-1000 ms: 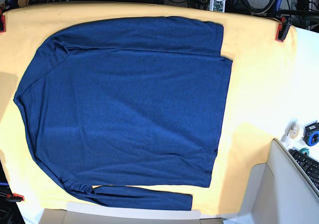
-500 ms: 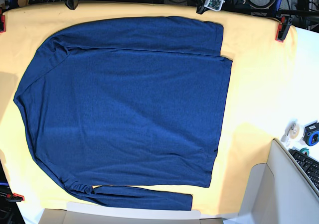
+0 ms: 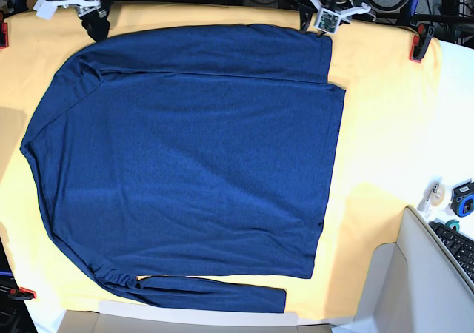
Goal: Fold the T-shirt properly
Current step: 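Lower both grippers toward the shoulder corners at the shirt's collar edge, then close both grippers on the shirt's shoulder corners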
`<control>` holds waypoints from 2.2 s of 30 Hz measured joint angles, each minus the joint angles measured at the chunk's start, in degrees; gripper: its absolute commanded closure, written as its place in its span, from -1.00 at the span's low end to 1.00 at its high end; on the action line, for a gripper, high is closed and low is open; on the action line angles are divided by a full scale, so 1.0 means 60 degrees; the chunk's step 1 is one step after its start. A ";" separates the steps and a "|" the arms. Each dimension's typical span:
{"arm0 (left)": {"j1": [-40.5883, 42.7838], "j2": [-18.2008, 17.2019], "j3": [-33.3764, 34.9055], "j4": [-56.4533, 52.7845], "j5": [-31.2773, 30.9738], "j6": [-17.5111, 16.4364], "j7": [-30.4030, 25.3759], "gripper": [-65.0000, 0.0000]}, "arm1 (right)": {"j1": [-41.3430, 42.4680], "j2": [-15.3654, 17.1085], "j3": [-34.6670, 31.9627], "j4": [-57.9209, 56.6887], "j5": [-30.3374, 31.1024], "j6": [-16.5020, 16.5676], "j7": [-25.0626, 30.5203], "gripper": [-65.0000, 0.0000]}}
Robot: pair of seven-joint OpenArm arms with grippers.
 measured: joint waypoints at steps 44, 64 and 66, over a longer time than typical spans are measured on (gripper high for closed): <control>-0.1249 -0.1749 -0.1246 -0.0007 -0.5144 -0.0404 0.2255 0.27 | 0.3515 -0.1974 0.3122 -0.2404 -0.0648 0.1632 -0.4513 0.95; -0.2860 -0.1621 -0.4065 -0.1563 -1.0120 -0.1406 0.5559 0.27 | 0.3650 -0.1945 0.2878 -0.2404 -0.0758 0.1617 -0.4980 1.00; -0.2954 -0.1625 -0.4062 -0.2014 -1.0284 -0.1381 0.5614 0.27 | 0.3650 -0.1945 0.2878 -0.2404 -0.0758 0.1617 -0.4983 1.00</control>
